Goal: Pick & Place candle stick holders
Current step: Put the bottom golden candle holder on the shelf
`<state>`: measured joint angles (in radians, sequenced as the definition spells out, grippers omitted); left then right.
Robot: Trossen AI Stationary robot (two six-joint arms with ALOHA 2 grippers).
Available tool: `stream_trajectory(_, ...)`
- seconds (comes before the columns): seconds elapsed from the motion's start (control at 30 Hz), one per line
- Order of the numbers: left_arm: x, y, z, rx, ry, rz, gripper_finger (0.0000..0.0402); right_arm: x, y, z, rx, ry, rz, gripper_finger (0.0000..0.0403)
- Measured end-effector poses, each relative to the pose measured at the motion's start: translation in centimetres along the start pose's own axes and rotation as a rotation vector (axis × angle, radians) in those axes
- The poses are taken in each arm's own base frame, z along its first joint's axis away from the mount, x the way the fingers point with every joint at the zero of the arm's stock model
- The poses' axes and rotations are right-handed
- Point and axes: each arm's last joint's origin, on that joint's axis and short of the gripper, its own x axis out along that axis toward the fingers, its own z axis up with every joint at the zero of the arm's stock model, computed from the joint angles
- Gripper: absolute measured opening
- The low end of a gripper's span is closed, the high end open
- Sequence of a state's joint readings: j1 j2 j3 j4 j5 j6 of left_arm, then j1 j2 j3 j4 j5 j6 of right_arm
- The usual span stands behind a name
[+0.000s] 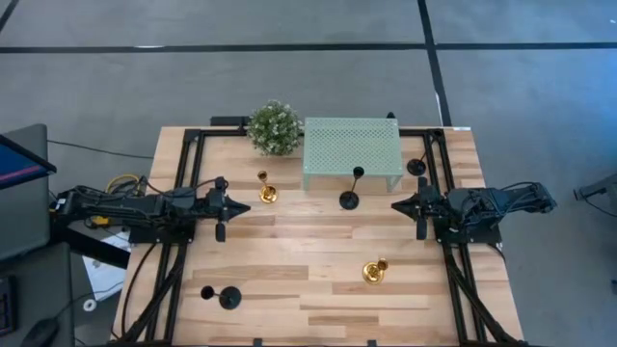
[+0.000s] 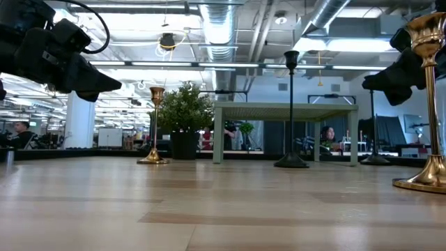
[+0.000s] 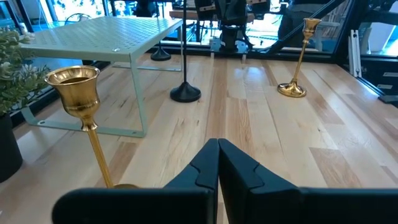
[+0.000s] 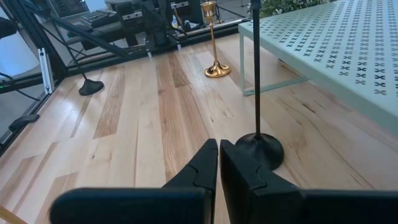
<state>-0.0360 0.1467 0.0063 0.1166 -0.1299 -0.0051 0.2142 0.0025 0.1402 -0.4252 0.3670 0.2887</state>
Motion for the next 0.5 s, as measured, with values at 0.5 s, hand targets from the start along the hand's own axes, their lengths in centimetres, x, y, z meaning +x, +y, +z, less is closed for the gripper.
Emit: stream_trajectory(0.5,0.0,0.0,0.2,-0.003,-0.021,0.0,0.0008,0.01,0.0,-0.01,-0.001,0.0,0.0,0.0011)
